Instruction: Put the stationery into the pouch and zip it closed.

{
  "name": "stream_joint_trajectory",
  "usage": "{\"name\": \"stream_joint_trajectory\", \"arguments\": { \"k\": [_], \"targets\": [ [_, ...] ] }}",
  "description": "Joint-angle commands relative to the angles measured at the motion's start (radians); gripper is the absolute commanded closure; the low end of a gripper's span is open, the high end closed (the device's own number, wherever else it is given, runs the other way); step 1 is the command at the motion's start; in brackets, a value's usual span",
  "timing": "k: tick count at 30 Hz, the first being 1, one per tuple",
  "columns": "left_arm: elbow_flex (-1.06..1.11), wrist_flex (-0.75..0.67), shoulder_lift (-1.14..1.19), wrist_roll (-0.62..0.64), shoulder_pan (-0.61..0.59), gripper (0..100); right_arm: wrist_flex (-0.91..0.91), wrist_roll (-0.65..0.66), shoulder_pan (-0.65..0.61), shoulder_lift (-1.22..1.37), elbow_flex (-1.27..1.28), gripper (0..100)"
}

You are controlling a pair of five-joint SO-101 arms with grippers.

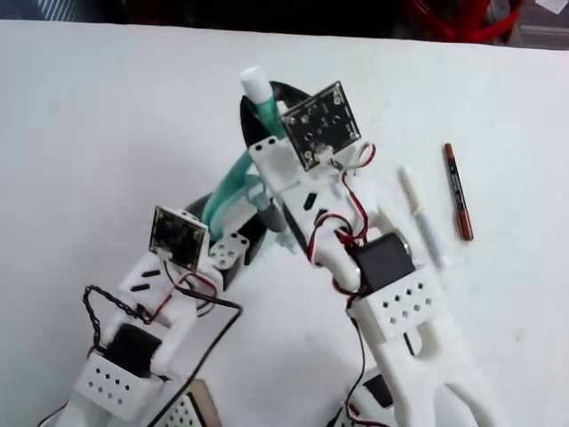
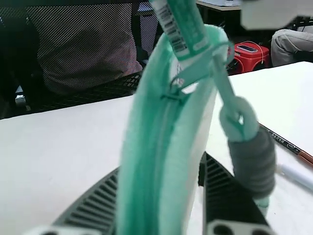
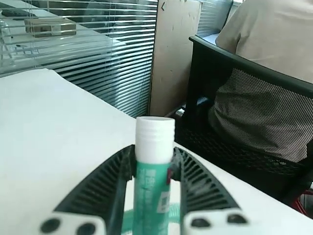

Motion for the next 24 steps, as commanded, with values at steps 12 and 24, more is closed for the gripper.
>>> {"name": "stream_joint_trajectory", "arguments": {
  "k": [12,24],
  "targets": [
    [-0.014,-0.025,-0.01,0.003,-0.01,81,0.404,-0.005,-0.004,-0.17,-0.075,75.9],
    [-0.011,-0.025,-0.01,0.003,-0.01,81,0.467,-0.005,0.209,-0.186,-0.21,81.5]
  ]
}}
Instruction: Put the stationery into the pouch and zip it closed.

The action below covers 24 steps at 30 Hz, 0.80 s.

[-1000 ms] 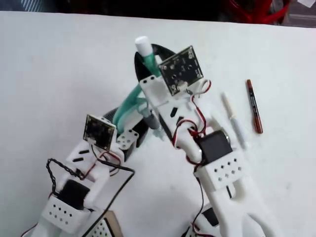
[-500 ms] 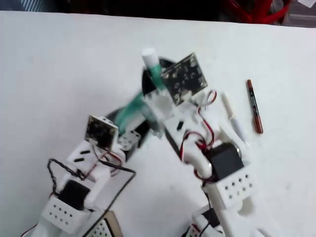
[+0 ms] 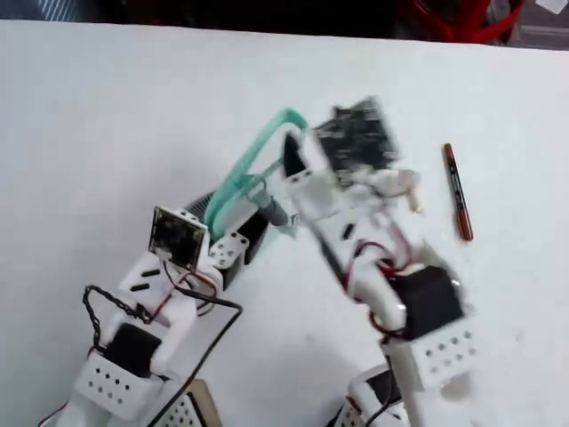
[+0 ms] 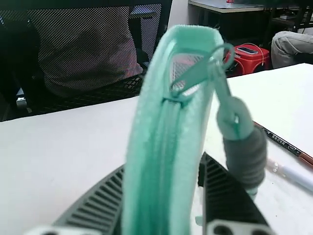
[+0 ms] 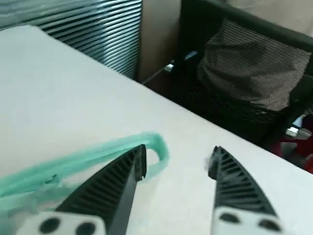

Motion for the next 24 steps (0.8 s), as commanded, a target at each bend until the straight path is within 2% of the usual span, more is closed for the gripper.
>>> {"name": "stream_joint_trajectory", "arguments": {
  "k": [1,8,12,17,24],
  "targets": [
    [-0.011,-0.021,-0.01,0.003,-0.007,81,0.047,0.002,0.125,0.007,-0.104,81.5],
    [-0.011,-0.021,-0.01,0.003,-0.007,81,0.134,0.021,0.444,0.24,-0.207,81.5],
    [-0.011,-0.021,-0.01,0.003,-0.007,81,0.194,0.155,0.595,0.453,-0.321,81.8],
    [-0.011,-0.021,-0.01,0.003,-0.007,81,0.328,0.293,0.7,0.826,-0.562,81.8],
    [-0.014,-0.021,-0.01,0.003,-0.019,81,0.533,0.331,0.733,1.365,-1.06,81.8]
  ]
}}
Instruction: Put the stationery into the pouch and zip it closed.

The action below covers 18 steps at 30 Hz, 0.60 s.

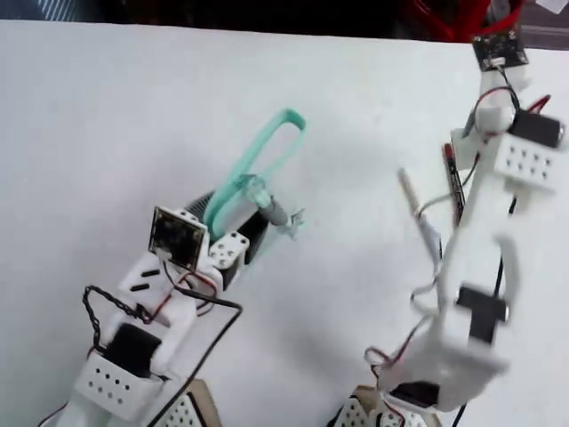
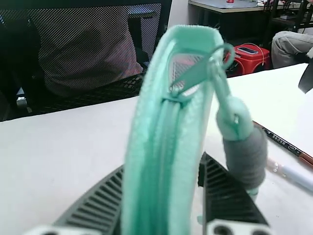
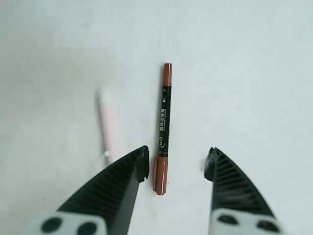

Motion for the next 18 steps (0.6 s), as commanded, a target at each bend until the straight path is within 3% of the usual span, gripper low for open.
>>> {"name": "stream_joint_trajectory", "arguments": {
  "k": [1,11,18],
  "targets": [
    [-0.014,-0.021,-0.01,0.003,-0.013,81,0.082,0.014,0.008,0.245,-0.308,81.8],
    [-0.011,-0.021,-0.008,0.003,-0.01,81,0.173,0.014,-0.018,0.748,-0.878,81.8],
    [-0.011,-0.021,-0.007,0.003,-0.01,81,0.176,0.015,-0.015,0.98,-1.057,85.3]
  ]
}}
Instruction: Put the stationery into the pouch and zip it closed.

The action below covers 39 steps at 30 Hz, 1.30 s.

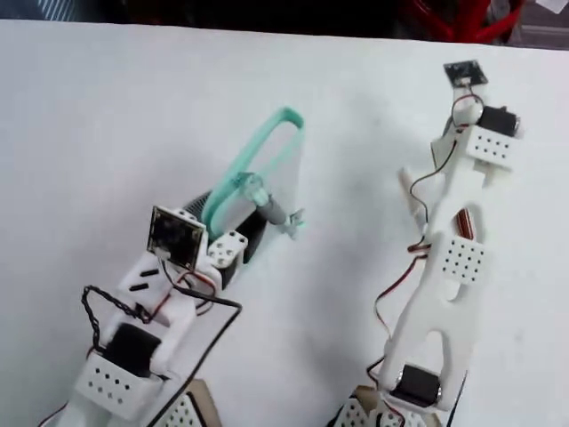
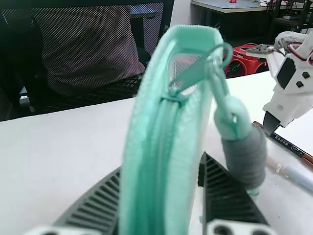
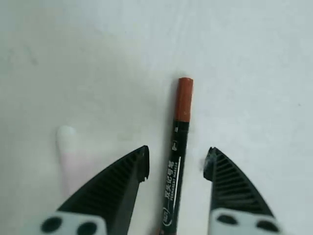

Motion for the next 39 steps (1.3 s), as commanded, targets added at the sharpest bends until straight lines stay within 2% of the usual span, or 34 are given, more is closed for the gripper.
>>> {"name": "stream_joint_trajectory", "arguments": {
  "k": [1,5,10,14,23,27,30,35,39],
  "targets": [
    [-0.011,-0.021,-0.007,0.003,-0.005,81,0.007,0.011,-0.01,0.053,-0.094,88.2],
    [-0.011,-0.021,-0.007,0.003,-0.005,81,0.005,0.011,-0.01,0.102,-0.15,98.6],
    [-0.011,-0.021,-0.007,0.003,-0.005,81,0.018,0.011,-0.007,0.111,-0.19,98.2],
    [-0.011,-0.021,-0.007,0.003,-0.005,81,0.142,0.011,-0.008,0.064,-0.279,98.1],
    [-0.011,-0.021,-0.01,0.003,-0.005,81,0.163,-0.025,0.01,-0.302,-0.161,98.1],
    [-0.011,-0.021,-0.01,0.003,-0.005,81,0.163,-0.124,0.013,-0.504,0.046,98.1],
    [-0.012,-0.02,-0.01,0.003,-0.005,81,0.163,-0.141,-0.027,-0.684,0.298,98.1],
    [-0.012,-0.02,-0.01,0.003,-0.005,81,0.156,-0.147,-0.15,-1.024,0.689,98.1],
    [-0.012,-0.02,-0.01,0.003,-0.005,81,0.111,-0.149,-0.272,-1.293,0.873,98.1]
  ]
}}
